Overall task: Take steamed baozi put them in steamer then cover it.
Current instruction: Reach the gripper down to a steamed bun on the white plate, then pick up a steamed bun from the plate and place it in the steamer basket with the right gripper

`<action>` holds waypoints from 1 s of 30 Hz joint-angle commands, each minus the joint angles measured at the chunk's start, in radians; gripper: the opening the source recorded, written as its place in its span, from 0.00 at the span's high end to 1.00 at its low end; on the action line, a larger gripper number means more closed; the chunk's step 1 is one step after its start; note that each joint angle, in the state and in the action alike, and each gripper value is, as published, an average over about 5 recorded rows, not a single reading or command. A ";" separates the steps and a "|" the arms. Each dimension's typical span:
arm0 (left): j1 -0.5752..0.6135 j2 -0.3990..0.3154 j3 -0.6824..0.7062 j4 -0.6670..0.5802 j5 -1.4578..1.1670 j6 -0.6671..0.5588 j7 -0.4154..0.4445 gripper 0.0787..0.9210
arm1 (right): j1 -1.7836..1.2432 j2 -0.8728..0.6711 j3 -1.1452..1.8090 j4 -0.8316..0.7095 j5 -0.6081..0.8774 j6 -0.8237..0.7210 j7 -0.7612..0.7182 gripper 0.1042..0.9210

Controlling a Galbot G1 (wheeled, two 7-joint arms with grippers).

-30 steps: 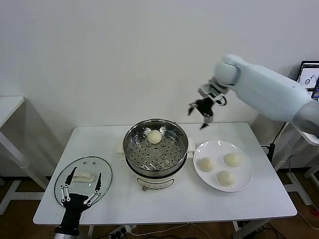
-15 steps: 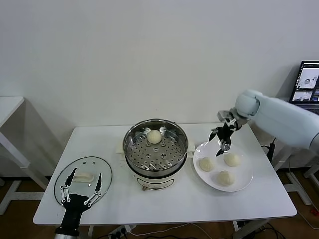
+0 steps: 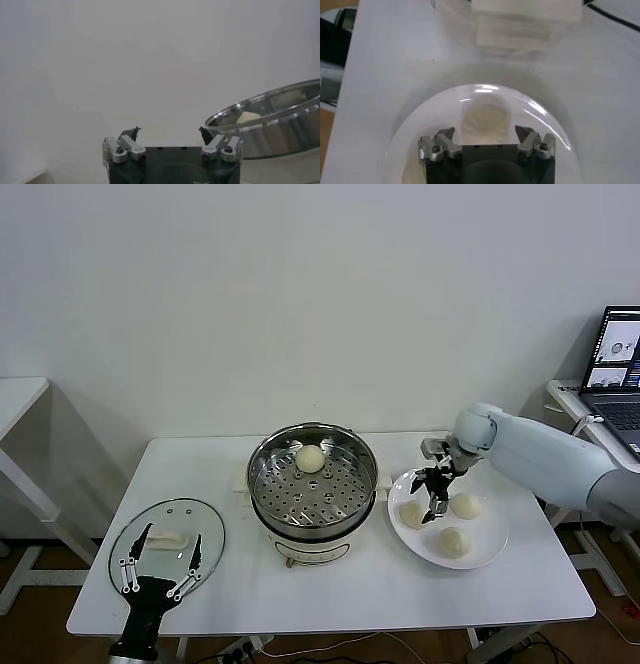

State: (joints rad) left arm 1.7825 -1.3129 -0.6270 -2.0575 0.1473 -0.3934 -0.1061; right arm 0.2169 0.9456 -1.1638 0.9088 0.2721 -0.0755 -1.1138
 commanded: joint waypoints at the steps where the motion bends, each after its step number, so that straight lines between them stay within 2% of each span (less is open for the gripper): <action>1: 0.000 0.000 -0.002 0.003 0.000 -0.001 -0.001 0.12 | -0.049 0.024 0.025 -0.043 -0.037 -0.005 0.027 0.12; 9: -0.001 -0.001 -0.003 0.004 -0.001 -0.002 -0.002 0.12 | -0.053 0.036 0.027 -0.054 -0.056 -0.001 0.031 0.13; 18: -0.001 0.000 -0.005 -0.001 -0.001 -0.001 -0.003 0.12 | 0.018 0.003 0.023 0.009 -0.075 0.006 0.002 0.29; 24: -0.006 -0.001 0.000 -0.006 -0.001 0.005 -0.003 0.12 | 0.199 -0.027 0.017 0.061 -0.086 0.040 -0.129 0.32; 30: -0.011 -0.001 0.006 -0.013 0.000 0.009 -0.003 0.12 | 0.461 0.006 -0.071 0.120 0.030 0.041 -0.282 0.33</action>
State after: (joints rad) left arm 1.7736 -1.3139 -0.6238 -2.0674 0.1464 -0.3866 -0.1091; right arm 0.3992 0.9446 -1.1727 0.9641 0.2240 -0.0454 -1.2337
